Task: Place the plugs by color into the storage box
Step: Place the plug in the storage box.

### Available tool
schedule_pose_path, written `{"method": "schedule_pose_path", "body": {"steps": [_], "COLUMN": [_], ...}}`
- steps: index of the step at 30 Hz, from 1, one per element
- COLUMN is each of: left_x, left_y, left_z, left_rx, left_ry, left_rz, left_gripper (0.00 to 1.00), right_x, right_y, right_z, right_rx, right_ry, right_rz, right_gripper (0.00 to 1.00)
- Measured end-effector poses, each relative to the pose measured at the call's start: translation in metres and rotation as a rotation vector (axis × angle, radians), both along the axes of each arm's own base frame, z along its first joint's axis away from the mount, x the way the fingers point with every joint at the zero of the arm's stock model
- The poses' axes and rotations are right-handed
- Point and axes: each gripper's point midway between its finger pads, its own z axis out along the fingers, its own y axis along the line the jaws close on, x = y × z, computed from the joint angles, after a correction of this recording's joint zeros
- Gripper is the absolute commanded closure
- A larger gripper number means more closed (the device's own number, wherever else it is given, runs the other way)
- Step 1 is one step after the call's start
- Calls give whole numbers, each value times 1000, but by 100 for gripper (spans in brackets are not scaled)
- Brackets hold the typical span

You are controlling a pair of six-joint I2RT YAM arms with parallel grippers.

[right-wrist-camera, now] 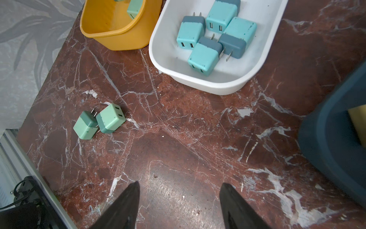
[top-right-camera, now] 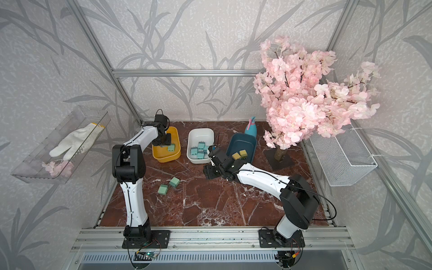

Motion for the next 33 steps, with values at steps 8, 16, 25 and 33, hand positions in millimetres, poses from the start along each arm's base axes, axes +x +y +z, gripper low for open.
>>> {"method": "schedule_pose_path", "body": {"steps": [8, 16, 25, 33], "left_x": [0, 0, -6, -46], "left_y": [-1, -2, -7, -33], "left_z": [0, 6, 64, 102], "left_rx": [-6, -9, -17, -70], "left_ry": [2, -10, -128, -208], "left_rz": [0, -1, -17, -80], "left_gripper": [32, 32, 33, 35], "right_x": [0, -2, 2, 5], "right_y": [3, 4, 5, 10], "right_z": [1, 1, 13, 29], "right_rx": [12, 14, 12, 23], "right_ry": [5, 11, 1, -30], "right_rz": [10, 15, 11, 11], "right_gripper": [32, 32, 32, 32]}}
